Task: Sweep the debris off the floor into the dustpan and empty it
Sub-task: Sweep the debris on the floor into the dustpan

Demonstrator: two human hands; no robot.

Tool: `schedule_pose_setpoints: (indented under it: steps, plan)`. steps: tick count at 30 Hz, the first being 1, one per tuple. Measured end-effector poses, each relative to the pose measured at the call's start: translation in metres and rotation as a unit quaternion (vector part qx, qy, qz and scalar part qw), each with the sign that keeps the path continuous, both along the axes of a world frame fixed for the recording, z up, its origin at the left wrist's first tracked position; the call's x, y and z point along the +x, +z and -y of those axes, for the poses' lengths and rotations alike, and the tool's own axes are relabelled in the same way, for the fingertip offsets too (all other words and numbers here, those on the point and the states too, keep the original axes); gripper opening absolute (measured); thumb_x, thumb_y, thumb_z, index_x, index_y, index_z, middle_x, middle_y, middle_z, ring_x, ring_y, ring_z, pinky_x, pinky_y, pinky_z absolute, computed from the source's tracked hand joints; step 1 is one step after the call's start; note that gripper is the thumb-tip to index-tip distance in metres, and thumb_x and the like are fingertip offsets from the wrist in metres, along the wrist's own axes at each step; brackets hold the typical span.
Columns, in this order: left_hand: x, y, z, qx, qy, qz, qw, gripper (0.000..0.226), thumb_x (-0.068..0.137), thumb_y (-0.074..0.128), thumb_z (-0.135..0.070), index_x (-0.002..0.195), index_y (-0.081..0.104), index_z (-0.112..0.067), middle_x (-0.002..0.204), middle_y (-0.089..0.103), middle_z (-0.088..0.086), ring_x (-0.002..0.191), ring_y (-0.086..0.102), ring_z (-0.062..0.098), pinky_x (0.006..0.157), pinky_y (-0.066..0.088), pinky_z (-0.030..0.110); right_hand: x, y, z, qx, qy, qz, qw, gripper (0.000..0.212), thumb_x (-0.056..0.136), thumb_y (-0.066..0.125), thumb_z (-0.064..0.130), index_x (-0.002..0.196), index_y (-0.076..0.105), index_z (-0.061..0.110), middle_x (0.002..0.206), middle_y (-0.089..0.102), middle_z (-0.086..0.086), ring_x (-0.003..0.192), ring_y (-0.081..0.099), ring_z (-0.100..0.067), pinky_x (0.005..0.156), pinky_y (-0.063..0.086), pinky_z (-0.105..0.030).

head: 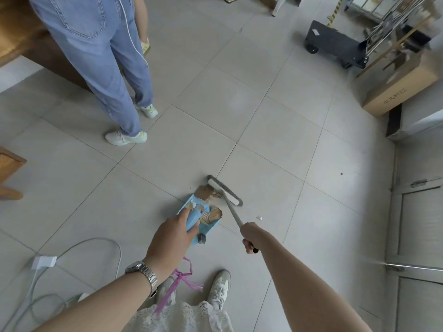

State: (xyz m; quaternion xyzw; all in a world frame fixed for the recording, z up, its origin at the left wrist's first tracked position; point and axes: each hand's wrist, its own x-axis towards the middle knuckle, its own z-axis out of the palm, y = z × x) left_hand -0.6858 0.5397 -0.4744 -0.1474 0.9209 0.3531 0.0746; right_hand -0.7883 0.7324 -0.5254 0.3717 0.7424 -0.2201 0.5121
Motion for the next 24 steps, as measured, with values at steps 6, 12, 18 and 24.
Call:
schedule_pose_setpoints:
  steps: [6,12,18,24]
  plan:
    - [-0.005,0.003,0.002,0.000,0.026,0.002,1.000,0.022,0.092,0.055,-0.032,0.090,0.052,-0.010,0.061,0.047,0.003,0.052,0.040,0.023,0.047,0.032,0.028,0.008,0.029,-0.021,0.051,0.066,0.062,0.995,0.024,0.067,0.018,-0.004,0.055,0.022,0.017,0.023,0.021,0.000,0.019,0.015,-0.013,0.041,0.012,-0.021]
    - [-0.005,0.005,0.008,-0.008,0.015,0.007,1.000,0.024,0.092,0.056,-0.034,0.080,0.045,-0.016,0.058,0.050,0.001,0.046,0.043,0.017,0.041,0.027,0.025,-0.017,0.070,-0.079,0.037,0.065,0.074,0.994,0.028,0.090,0.031,0.010,0.063,0.026,0.017,0.042,0.026,0.000,0.026,0.017,-0.011,0.036,0.012,-0.013]
    - [-0.012,0.009,0.006,-0.006,0.009,0.011,1.000,0.025,0.092,0.055,-0.035,0.080,0.041,-0.019,0.054,0.043,-0.003,0.042,0.038,0.009,0.038,0.023,0.019,-0.045,0.098,-0.099,-0.007,0.086,0.056,0.995,0.014,0.086,0.030,0.009,0.097,0.036,0.015,0.042,0.033,0.000,0.026,0.021,-0.010,0.033,0.018,-0.010]
    - [-0.008,0.003,0.004,-0.002,0.001,0.013,1.000,0.025,0.091,0.057,-0.035,0.079,0.041,-0.019,0.052,0.043,-0.002,0.040,0.036,0.010,0.037,0.023,0.020,-0.048,0.059,-0.056,0.038,0.126,0.027,0.991,0.036,0.092,0.025,0.007,0.058,0.026,0.016,0.035,0.029,0.000,0.023,0.016,-0.012,0.040,0.014,-0.018]
